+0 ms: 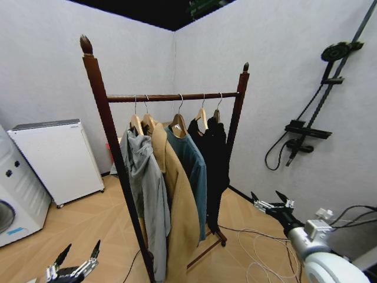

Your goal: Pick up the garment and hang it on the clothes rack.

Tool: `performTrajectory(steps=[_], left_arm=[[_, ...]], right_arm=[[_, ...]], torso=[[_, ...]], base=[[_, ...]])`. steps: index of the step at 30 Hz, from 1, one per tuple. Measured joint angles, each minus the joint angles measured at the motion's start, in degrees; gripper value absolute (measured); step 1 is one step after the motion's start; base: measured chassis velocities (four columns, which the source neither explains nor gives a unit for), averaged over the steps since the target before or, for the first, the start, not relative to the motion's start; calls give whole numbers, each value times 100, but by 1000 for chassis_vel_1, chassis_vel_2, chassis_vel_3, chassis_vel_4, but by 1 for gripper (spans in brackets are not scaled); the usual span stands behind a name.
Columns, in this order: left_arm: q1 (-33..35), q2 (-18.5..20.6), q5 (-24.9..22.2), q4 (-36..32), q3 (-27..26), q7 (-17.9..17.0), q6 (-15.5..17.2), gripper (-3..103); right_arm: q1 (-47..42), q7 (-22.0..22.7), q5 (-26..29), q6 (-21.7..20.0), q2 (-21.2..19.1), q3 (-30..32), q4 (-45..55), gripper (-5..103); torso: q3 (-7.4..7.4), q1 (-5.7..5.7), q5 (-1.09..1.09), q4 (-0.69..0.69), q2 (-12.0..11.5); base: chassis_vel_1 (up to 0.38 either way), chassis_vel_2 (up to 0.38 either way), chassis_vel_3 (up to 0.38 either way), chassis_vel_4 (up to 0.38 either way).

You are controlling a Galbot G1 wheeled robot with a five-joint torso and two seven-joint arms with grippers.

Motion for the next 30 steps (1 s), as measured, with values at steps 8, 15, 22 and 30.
performTrajectory(steps=[8, 15, 22, 30], left_arm=[[0, 0, 0, 0, 0, 0, 0, 100], [0, 0, 0, 0, 0, 0, 0, 100], [0, 0, 0, 0, 0, 0, 0, 100], [0, 0, 0, 0, 0, 0, 0, 100]], right_arm=[[59, -16, 7, 55, -7, -3, -43, 100], [142, -97, 11, 121, -73, -58, -119, 100], [150, -104, -5, 90, -96, -116, -123, 100], [149, -112, -23, 82, -140, -100, -87, 100]], torso=[[0, 0, 0, 0, 0], [0, 0, 0, 0, 0], [0, 0, 1, 0, 0], [1, 1, 1, -1, -1]], base=[[-21, -7, -12, -18], [-47, -40, -41, -41], [-96, -87, -107, -94], [-94, -141, -148, -104]])
